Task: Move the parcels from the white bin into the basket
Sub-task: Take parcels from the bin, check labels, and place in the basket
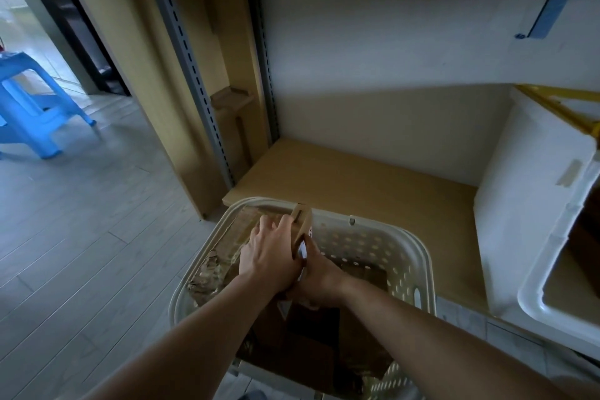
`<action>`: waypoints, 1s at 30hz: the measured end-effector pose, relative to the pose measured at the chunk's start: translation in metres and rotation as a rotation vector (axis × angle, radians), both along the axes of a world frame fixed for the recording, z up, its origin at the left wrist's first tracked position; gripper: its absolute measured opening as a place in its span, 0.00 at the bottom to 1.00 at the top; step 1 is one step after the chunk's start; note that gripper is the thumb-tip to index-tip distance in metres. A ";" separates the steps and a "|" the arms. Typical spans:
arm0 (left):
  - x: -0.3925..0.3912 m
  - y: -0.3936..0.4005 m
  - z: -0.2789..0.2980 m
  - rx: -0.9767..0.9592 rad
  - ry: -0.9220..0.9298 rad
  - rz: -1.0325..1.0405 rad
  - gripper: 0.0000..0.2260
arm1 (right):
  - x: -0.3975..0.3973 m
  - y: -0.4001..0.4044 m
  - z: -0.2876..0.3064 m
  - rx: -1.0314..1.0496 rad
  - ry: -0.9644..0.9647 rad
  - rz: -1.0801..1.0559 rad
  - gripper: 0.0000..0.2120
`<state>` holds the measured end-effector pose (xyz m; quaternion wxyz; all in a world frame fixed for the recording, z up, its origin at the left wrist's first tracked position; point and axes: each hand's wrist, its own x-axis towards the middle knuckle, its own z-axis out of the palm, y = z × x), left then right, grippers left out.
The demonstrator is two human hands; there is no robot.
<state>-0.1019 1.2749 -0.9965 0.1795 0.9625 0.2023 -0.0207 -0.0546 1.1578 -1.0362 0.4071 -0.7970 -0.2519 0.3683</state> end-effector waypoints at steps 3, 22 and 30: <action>-0.001 0.001 0.001 0.019 0.009 -0.013 0.24 | 0.009 0.003 0.001 -0.068 -0.036 0.027 0.50; 0.002 -0.009 0.021 -0.156 -0.248 -0.174 0.20 | 0.010 -0.055 0.063 -0.314 -0.308 0.013 0.54; -0.007 -0.050 0.052 -0.282 -0.506 -0.456 0.21 | -0.005 -0.133 0.111 -0.130 -0.596 -0.096 0.51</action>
